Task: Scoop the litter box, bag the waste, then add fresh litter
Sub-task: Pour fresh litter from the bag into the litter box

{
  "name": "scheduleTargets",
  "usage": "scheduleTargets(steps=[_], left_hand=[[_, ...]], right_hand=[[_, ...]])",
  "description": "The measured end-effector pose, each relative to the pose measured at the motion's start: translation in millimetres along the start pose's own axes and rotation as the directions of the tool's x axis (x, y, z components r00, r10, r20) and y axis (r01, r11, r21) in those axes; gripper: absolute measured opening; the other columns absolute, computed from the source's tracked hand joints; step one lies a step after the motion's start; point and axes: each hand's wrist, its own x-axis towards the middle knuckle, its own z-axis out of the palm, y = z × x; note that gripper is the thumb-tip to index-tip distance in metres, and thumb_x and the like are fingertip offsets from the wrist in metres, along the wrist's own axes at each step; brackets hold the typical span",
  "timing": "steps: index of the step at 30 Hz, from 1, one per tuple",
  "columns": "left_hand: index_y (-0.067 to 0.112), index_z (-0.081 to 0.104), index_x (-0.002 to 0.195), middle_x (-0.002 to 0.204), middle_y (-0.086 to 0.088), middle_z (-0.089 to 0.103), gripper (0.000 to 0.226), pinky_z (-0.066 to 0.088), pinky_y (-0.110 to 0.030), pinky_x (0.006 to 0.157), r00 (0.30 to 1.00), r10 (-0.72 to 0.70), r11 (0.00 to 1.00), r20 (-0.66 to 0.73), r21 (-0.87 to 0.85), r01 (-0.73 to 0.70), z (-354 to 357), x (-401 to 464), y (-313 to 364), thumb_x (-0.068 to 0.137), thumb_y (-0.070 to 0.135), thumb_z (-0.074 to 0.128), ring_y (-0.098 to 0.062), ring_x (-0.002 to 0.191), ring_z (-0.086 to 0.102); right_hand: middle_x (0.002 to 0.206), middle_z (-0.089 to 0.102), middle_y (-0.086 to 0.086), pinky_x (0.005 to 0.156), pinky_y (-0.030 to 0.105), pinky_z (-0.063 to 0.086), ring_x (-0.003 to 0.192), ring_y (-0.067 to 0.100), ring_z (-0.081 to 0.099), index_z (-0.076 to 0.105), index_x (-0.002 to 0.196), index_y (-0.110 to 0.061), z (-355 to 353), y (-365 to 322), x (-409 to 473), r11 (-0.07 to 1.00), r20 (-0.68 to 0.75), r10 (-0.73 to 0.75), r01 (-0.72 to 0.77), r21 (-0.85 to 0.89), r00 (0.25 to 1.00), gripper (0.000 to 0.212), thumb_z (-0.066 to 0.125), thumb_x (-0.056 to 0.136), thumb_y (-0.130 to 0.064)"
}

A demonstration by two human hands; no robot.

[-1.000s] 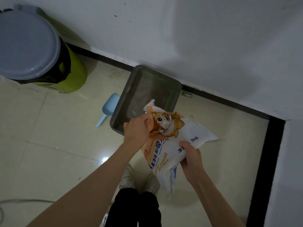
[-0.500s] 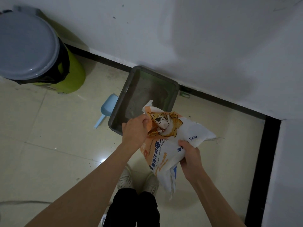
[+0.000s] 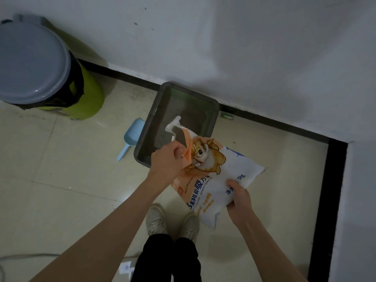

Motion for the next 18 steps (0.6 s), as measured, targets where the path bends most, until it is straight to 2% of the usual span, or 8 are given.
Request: scheduleTargets(steps=[2,4,6,11,13,14,16,18], left_hand=[[0.021,0.051,0.083,0.075,0.012,0.051,0.014,0.046,-0.027,0.085,0.997,0.076,0.997,-0.027,0.033,-0.075,-6.0,-4.8,6.1,0.094,0.015,0.046,-0.013,0.081,0.060],[0.021,0.051,0.083,0.070,0.015,0.048,0.014,0.042,-0.014,0.068,0.991,0.130,0.991,-0.034,0.022,-0.129,-13.4,-12.4,14.5,0.094,0.014,0.045,-0.004,0.070,0.055],[0.022,0.052,0.086,0.069,0.018,0.048,0.014,0.037,-0.009,0.060,0.986,0.161,0.987,-0.032,-0.015,-0.162,-21.6,-21.6,24.3,0.095,0.015,0.044,0.000,0.065,0.050],[0.022,0.051,0.089,0.071,0.014,0.049,0.010,0.036,-0.009,0.057,0.968,0.252,0.968,-0.002,0.005,-0.252,-33.9,-44.9,42.2,0.096,0.020,0.044,0.000,0.066,0.049],[0.019,0.054,0.095,0.078,0.009,0.052,0.011,0.036,-0.009,0.058,0.961,0.275,0.961,-0.003,0.007,-0.275,-36.7,-53.0,45.9,0.096,0.021,0.044,0.000,0.067,0.049],[0.018,0.056,0.097,0.080,0.008,0.052,0.013,0.037,-0.009,0.058,0.957,0.289,0.957,-0.006,0.012,-0.289,-38.0,-56.1,49.0,0.096,0.021,0.043,0.000,0.067,0.049],[0.019,0.056,0.098,0.079,0.010,0.051,0.014,0.037,-0.007,0.059,0.948,0.320,0.947,-0.006,0.034,-0.319,-38.5,-61.1,57.3,0.096,0.023,0.042,0.001,0.067,0.048],[0.022,0.051,0.093,0.074,0.014,0.048,0.009,0.039,-0.004,0.061,0.938,0.346,0.937,-0.002,0.047,-0.345,-38.9,-63.7,65.9,0.096,0.024,0.042,0.003,0.066,0.048]], right_hand=[[0.114,0.065,0.015,0.079,0.041,0.053,0.093,0.028,0.063,0.055,0.126,-0.004,-7.3,6.0,9.8,1.000,-0.024,0.016,-0.016,0.003,1.000,0.035,0.053,0.091,-0.005],[0.113,0.064,0.015,0.071,0.036,0.052,0.088,0.025,0.063,0.055,0.126,-0.003,-12.4,10.3,18.3,0.999,-0.025,0.016,-0.016,-0.033,1.000,0.034,0.053,0.092,-0.008],[0.112,0.061,0.012,0.068,0.033,0.049,0.086,0.021,0.060,0.053,0.127,-0.006,-12.4,13.0,23.3,0.997,0.000,0.029,-0.029,-0.073,1.000,0.034,0.052,0.094,-0.011],[0.118,0.055,0.012,0.092,0.038,0.044,0.104,0.027,0.052,0.048,0.132,-0.003,-5.8,22.4,36.8,0.984,0.019,0.142,-0.139,-0.115,0.990,0.034,0.045,0.099,-0.012],[0.116,0.056,0.014,0.102,0.040,0.042,0.109,0.030,0.053,0.054,0.123,0.000,-6.3,26.1,41.9,0.970,0.014,0.220,-0.217,-0.106,0.975,0.028,0.044,0.100,-0.013],[0.112,0.057,0.016,0.105,0.041,0.040,0.108,0.031,0.053,0.058,0.113,0.000,-7.4,26.0,42.2,0.960,0.016,0.253,-0.249,-0.125,0.967,0.022,0.045,0.099,-0.013],[0.095,0.055,0.014,0.102,0.042,0.039,0.092,0.029,0.054,0.057,0.092,-0.003,-11.0,22.5,38.3,0.940,0.031,0.297,-0.286,-0.187,0.955,0.015,0.049,0.097,-0.014],[0.091,0.054,0.012,0.089,0.040,0.045,0.076,0.023,0.052,0.053,0.096,-0.003,-14.9,11.2,35.3,0.921,0.006,0.259,-0.245,-0.303,0.966,0.014,0.050,0.096,-0.017]])
